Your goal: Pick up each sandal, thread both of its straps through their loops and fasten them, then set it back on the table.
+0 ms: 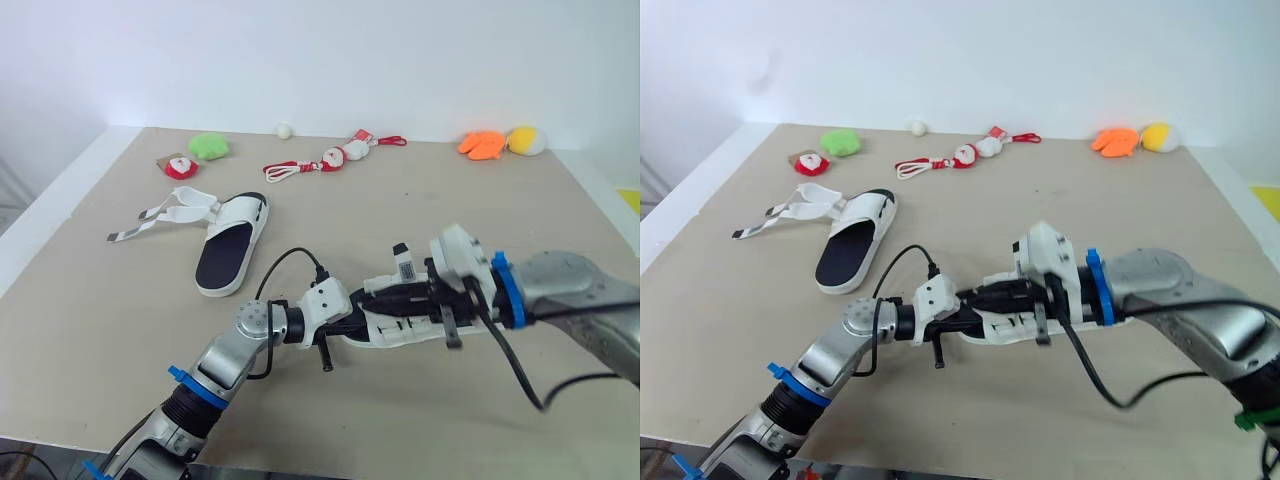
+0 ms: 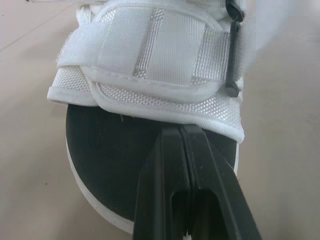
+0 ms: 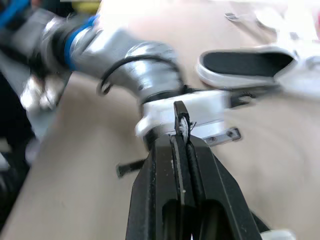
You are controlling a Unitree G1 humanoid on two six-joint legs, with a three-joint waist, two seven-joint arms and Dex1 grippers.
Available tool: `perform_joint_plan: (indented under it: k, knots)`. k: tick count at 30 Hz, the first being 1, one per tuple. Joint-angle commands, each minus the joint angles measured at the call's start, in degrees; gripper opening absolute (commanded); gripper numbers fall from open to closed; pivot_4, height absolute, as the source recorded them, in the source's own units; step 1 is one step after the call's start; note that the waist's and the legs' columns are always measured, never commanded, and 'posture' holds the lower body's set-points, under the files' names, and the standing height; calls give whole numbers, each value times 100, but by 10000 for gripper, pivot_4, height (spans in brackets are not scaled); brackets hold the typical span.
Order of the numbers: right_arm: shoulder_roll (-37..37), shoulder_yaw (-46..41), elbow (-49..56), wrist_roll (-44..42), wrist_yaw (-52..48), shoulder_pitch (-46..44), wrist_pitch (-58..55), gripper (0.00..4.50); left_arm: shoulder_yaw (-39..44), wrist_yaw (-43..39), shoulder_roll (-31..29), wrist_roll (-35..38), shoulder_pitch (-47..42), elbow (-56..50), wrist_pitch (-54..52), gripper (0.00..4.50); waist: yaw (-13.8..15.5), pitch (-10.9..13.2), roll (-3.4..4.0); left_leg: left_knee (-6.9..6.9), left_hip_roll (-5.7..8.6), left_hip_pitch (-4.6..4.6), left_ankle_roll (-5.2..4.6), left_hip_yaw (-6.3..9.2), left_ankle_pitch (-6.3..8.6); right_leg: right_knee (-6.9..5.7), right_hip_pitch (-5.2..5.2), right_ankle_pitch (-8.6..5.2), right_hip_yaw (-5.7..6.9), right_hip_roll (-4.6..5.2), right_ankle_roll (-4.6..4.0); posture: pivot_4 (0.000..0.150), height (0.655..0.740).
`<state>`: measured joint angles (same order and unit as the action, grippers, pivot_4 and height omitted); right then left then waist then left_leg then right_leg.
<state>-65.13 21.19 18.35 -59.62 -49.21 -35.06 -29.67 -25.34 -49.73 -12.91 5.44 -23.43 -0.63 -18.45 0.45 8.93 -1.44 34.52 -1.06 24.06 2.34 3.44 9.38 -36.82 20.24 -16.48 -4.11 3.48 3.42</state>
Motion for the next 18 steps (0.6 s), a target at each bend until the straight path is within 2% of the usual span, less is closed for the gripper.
perform_joint_plan:
  k: [1, 7, 18]
  knots:
    - [460, -541, -241, -89, 108, -489, -707, 353, -254, 73, -104, -255, 213, 509, -261, 0, 4, 0, 0, 1, 0, 16, -1, 4, -1, 0, 13, 2, 1, -4, 3, 1500, 7400]
    - [1150, -840, -930, 375, 291, -792, -1510, 353, -215, 106, -88, -259, 243, 491, -283, 0, -13, 0, 0, 6, -3, 22, -5, 1, -3, -1, 23, -1, 0, -14, 43, 1500, 7400]
    - [1681, -1021, -1741, 1860, 388, -901, -1753, 353, -218, 116, -94, -240, 217, 541, -249, 0, -23, 0, 2, 8, -13, 23, -14, -14, -12, -1, 64, 21, -3, -20, 46, 1500, 7400]
